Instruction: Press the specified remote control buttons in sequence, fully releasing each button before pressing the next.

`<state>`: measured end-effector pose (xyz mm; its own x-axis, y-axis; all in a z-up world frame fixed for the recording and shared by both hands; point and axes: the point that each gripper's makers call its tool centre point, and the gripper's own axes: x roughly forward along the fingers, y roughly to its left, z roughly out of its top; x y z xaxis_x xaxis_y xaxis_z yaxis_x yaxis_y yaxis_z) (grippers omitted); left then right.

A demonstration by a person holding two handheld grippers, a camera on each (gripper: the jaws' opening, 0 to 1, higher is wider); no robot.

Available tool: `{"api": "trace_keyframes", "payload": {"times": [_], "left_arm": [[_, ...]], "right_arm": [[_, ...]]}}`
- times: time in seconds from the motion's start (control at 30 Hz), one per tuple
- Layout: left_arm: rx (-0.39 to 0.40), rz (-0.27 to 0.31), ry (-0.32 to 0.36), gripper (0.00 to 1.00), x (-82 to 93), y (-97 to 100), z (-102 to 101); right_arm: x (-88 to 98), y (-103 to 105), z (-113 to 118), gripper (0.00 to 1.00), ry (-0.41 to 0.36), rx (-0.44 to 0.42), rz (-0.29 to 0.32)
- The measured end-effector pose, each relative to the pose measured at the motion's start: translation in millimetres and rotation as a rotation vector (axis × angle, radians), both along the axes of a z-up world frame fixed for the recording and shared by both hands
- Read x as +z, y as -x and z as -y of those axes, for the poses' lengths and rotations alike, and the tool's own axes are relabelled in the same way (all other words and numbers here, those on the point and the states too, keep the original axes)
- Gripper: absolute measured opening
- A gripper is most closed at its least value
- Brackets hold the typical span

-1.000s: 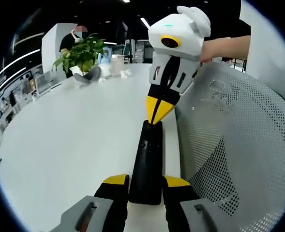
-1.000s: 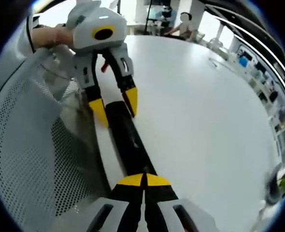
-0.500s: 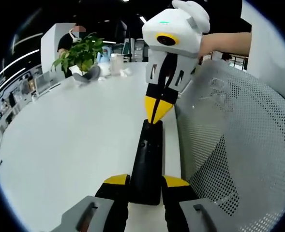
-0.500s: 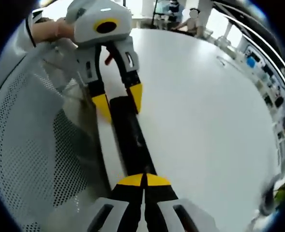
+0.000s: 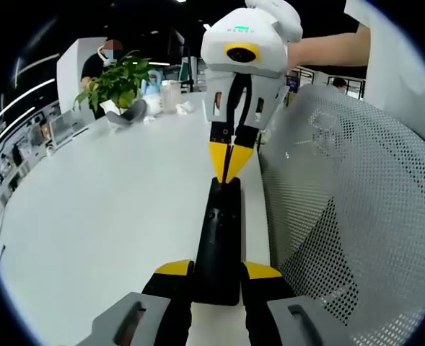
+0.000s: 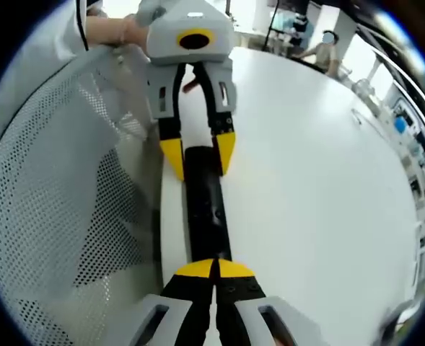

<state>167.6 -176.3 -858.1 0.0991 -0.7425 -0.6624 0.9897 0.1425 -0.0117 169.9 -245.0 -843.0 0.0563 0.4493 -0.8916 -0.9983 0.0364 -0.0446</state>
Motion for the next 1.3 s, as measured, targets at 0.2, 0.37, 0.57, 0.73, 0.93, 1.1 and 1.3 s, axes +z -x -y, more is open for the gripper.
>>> {"api": "trace_keyframes", "payload": {"times": [0.2, 0.37, 0.57, 0.73, 0.93, 1.1, 1.3], "left_arm": [[-0.003, 0.001, 0.006, 0.26, -0.1, -0.1, 0.4], [-0.003, 0.001, 0.007, 0.26, -0.2, -0.2, 1.0], [-0.004, 0.002, 0.008, 0.26, -0.1, -0.3, 1.1], [-0.005, 0.004, 0.008, 0.25, -0.4, -0.4, 1.3], [-0.007, 0.004, 0.009, 0.25, -0.6, -0.7, 1.3], [-0.013, 0.007, 0.009, 0.25, -0.6, -0.7, 1.3], [-0.014, 0.008, 0.008, 0.25, -0.8, -0.8, 1.1]], "right_arm": [[-6.9, 2.5, -5.3, 0.00, 0.027, 0.041, -0.009], [-9.6, 5.4, -7.0, 0.00, 0.058, 0.097, 0.006], [-9.7, 4.3, -5.8, 0.00, 0.079, 0.105, 0.007], [-9.5, -1.3, -3.9, 0.00, 0.078, 0.086, 0.016], [-9.7, -0.4, -4.4, 0.00, 0.080, 0.099, 0.027], [-10.0, -0.4, -4.8, 0.00, 0.090, 0.107, 0.038], [-10.8, -2.9, -4.7, 0.00, 0.089, 0.091, 0.014]]}}
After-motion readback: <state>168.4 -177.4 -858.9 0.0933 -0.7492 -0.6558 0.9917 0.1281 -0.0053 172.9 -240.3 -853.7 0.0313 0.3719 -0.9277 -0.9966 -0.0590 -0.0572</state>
